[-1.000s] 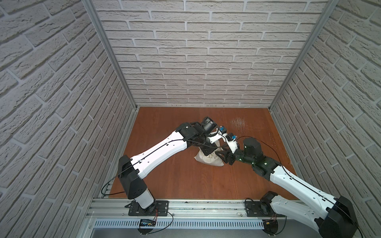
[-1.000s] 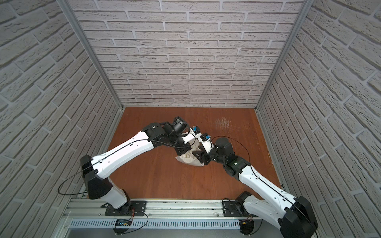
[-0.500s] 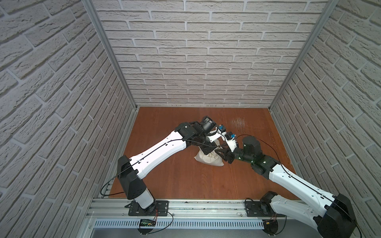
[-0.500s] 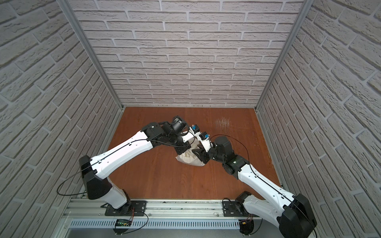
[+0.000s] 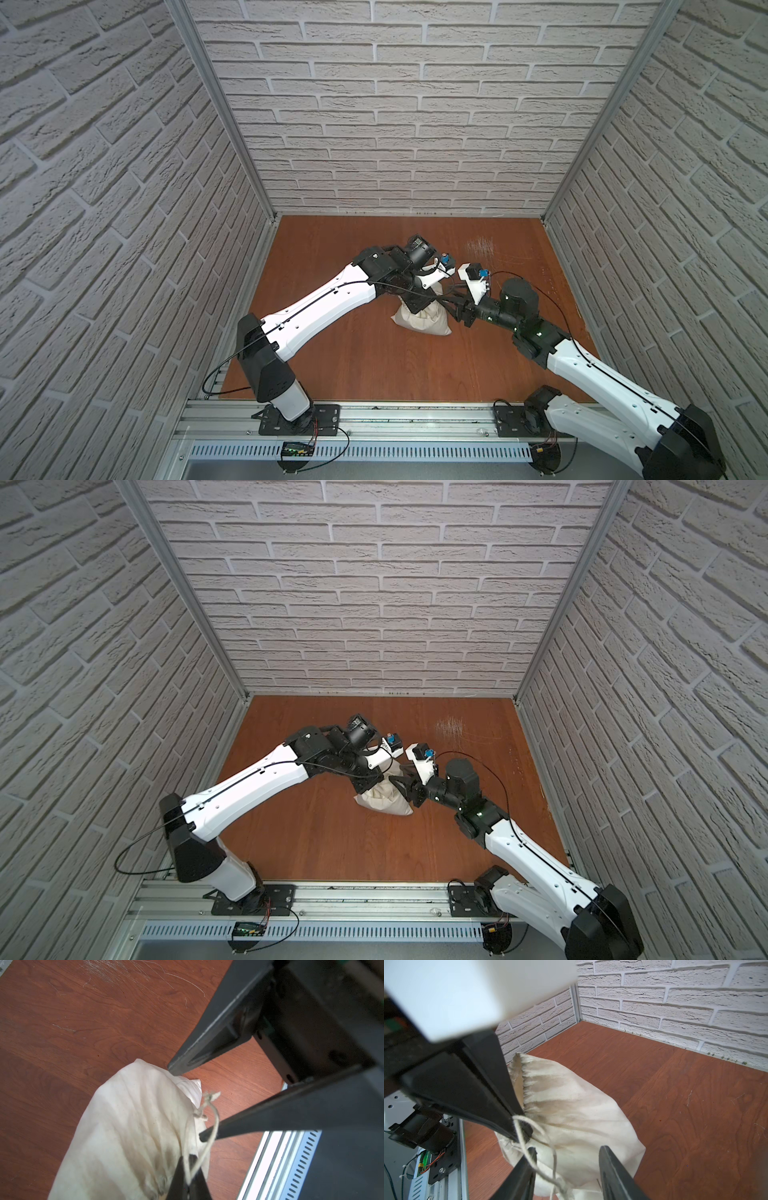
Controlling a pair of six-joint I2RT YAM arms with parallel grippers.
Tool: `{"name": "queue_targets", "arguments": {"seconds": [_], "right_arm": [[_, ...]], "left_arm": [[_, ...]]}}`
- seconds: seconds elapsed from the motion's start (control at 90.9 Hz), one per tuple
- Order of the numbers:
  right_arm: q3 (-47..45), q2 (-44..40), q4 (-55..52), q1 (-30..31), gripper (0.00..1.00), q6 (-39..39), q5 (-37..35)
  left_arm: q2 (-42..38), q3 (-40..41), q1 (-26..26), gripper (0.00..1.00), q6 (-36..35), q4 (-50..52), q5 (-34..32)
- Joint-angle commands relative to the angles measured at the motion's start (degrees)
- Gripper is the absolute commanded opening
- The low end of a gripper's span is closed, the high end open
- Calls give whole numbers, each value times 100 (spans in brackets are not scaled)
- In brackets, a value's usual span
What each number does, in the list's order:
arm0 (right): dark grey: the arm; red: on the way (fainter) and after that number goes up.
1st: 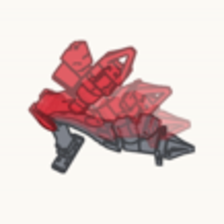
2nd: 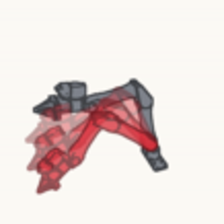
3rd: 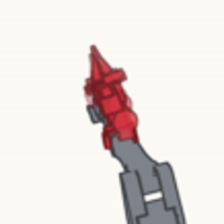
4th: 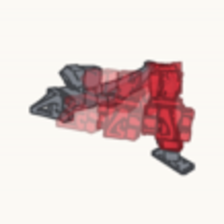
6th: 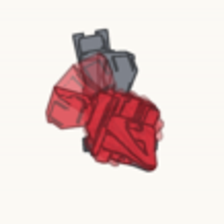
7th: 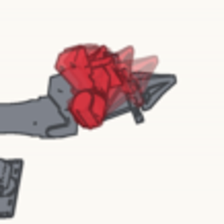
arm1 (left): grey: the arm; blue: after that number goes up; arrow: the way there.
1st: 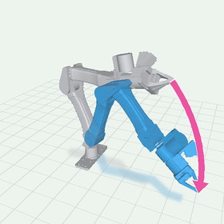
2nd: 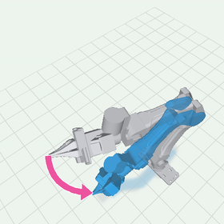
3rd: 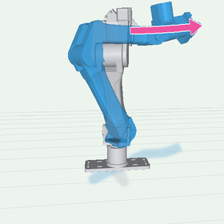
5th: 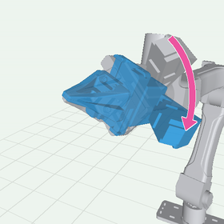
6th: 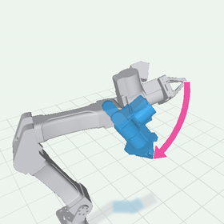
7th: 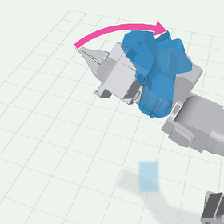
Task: Close the soil bag
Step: Frap the soil bag at the center of the board.
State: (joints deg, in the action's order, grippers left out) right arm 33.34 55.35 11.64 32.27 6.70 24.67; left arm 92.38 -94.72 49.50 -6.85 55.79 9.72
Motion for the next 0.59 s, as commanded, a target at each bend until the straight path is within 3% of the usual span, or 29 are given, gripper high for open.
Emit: {"name": "queue_targets", "arguments": {"seconds": [0.0,0.242,0.374,0.429,0.539,0.583], "right_arm": [[15,104,478,-88,52,121,184],[125,530,714,-135,51,257,460],[149,699,848,-135,46,310,482],[154,733,896,-133,37,339,476],[69,644,1076,-125,7,450,240],[-1,542,1156,-109,3,478,105]], "left_arm": [[-26,-157,36,3,-79,81,92],[37,-239,40,3,-83,138,85],[28,-270,41,3,-84,158,60],[26,-274,36,3,-88,160,58],[26,-250,42,3,-93,162,53],[32,-247,40,3,-91,160,48]]}}
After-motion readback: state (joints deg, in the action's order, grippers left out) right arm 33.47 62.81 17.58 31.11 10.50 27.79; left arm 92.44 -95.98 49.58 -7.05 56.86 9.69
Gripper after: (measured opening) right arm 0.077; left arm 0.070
